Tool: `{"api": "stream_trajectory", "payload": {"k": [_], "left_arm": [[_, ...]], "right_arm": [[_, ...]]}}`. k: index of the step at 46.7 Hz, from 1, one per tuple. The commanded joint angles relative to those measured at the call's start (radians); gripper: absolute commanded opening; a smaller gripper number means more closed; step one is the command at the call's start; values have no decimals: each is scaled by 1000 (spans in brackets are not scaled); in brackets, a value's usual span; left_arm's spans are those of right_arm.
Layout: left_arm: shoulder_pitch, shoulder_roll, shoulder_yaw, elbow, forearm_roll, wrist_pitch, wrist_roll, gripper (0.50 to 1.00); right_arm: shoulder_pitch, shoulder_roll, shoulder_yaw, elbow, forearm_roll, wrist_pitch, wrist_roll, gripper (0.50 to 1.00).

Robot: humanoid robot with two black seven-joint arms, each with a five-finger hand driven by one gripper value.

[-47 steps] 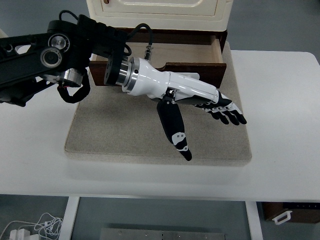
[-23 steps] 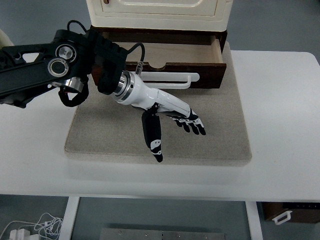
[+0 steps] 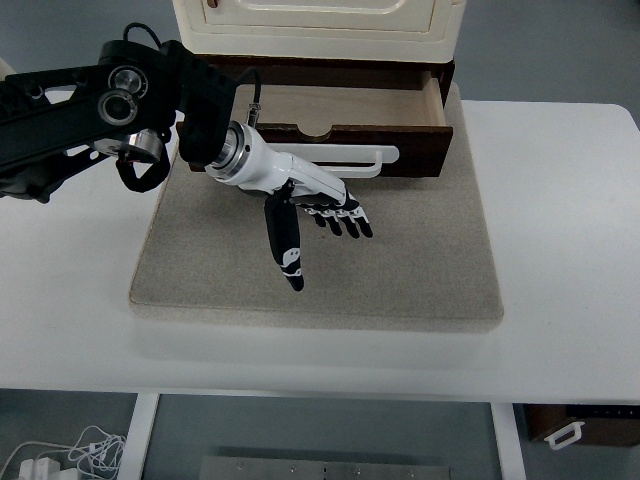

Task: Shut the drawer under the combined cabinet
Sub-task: 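Press the left hand against the drawer front, pushing it inward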

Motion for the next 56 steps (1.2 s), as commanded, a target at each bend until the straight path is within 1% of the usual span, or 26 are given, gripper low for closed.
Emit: {"api": "stream_trajectory", "payload": {"k": [1, 22, 37, 56], "left_arm": [[3, -2, 1, 16, 6, 0, 0, 999], [3, -20, 3, 59, 7, 0, 0, 999], [6, -20, 4, 64, 7, 0, 0, 999], [-1, -20, 4, 110, 7, 0, 0, 999]], "right_arm": [[0, 0, 0, 0, 0, 0, 0, 952], [0, 0, 0, 0, 0, 0, 0, 952], [0, 0, 0, 0, 0, 0, 0, 952], [0, 0, 0, 0, 0, 0, 0, 952]]}}
